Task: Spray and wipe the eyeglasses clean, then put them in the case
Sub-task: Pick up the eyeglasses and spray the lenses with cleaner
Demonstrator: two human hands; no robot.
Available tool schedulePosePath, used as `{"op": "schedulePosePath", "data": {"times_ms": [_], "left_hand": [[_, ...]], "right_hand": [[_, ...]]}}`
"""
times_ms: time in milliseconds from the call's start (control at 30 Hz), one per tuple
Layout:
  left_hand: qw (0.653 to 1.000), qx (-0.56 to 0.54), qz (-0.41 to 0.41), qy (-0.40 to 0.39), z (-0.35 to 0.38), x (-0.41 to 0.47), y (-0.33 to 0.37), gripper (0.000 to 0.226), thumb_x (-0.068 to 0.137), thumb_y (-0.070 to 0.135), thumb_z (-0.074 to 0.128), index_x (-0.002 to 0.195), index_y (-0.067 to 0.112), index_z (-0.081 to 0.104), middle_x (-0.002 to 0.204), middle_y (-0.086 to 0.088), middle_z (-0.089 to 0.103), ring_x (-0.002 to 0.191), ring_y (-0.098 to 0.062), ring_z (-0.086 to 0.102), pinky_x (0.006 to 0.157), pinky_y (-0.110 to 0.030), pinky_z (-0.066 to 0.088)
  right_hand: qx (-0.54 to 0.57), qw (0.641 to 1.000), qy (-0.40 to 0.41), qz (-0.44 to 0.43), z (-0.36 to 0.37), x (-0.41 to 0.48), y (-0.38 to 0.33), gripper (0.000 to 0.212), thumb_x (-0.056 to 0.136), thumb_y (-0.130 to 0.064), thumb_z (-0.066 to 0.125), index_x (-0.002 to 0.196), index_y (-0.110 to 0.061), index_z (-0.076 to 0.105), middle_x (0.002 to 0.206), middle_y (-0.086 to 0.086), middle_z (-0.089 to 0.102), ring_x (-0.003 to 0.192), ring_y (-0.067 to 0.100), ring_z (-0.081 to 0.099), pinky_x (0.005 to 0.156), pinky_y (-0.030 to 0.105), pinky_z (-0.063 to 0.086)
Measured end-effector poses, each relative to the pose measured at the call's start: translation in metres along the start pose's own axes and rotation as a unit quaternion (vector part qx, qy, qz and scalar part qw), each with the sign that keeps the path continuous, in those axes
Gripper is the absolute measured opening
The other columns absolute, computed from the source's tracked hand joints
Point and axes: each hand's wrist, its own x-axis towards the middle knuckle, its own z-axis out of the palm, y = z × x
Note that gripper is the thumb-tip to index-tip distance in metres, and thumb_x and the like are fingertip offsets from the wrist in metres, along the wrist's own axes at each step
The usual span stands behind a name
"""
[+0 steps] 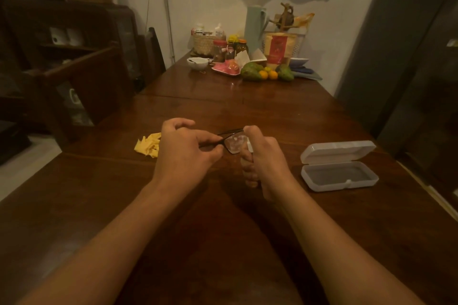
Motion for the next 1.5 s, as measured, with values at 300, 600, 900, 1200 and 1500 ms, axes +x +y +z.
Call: {"op": "schedulePosePath", "data": {"times_ms": [300, 600, 900, 1200, 1500], "left_hand": [[0.99, -0.126, -0.057, 0.016, -0.014, 0.004, 0.002, 0.013, 0.073, 0.02, 0.083, 0.083, 0.026, 0.081, 0.059, 0.024, 0.066, 0.069, 0.006, 0.066, 0.055, -0.005, 0.041], [0.949, -0.216, -0.229, 0.018, -0.032, 0.019, -0.012, 0.014, 0.064, 0.022, 0.089, 0.063, 0.027, 0.076, 0.058, 0.015, 0.071, 0.052, 0.007, 0.064, 0.049, -0.01, 0.044], [0.926, -0.259, -0.273, -0.031, -0.032, 0.021, -0.017, 0.009, 0.07, 0.015, 0.084, 0.065, 0.013, 0.077, 0.065, -0.007, 0.074, 0.057, -0.018, 0.07, 0.054, -0.025, 0.054], [0.923, -0.264, -0.272, -0.068, -0.019, 0.015, -0.009, 0.014, 0.067, 0.02, 0.083, 0.062, 0.01, 0.074, 0.068, -0.011, 0.074, 0.072, -0.031, 0.074, 0.068, -0.051, 0.059], [0.899, -0.339, -0.271, -0.059, -0.012, 0.011, -0.007, 0.014, 0.07, 0.014, 0.081, 0.059, 0.009, 0.072, 0.056, -0.008, 0.069, 0.048, -0.018, 0.063, 0.044, -0.024, 0.048]], "right_hand": [[0.087, 0.996, -0.019, -0.02, -0.018, 0.006, 0.011, 0.039, 0.095, -0.051, 0.051, 0.081, -0.015, 0.053, 0.061, 0.006, 0.06, 0.042, 0.012, 0.042, 0.04, 0.022, 0.033], [-0.116, 0.986, -0.073, -0.096, -0.006, 0.003, 0.013, 0.044, 0.089, -0.064, 0.046, 0.104, -0.024, 0.058, 0.088, 0.001, 0.076, 0.061, 0.015, 0.068, 0.052, 0.023, 0.053], [-0.084, 0.995, -0.049, -0.024, 0.004, 0.0, 0.019, 0.064, 0.084, -0.081, 0.044, 0.068, -0.021, 0.057, 0.057, -0.003, 0.051, 0.045, 0.011, 0.041, 0.046, 0.023, 0.034], [-0.039, 0.997, -0.065, 0.031, 0.008, 0.0, 0.022, 0.069, 0.066, -0.087, 0.048, 0.049, -0.021, 0.043, 0.05, -0.001, 0.038, 0.042, 0.014, 0.028, 0.045, 0.025, 0.028], [-0.111, 0.99, -0.083, -0.037, 0.024, 0.001, 0.029, 0.063, 0.086, -0.069, 0.049, 0.048, -0.021, 0.037, 0.044, -0.005, 0.031, 0.034, 0.011, 0.024, 0.039, 0.016, 0.022]]}}
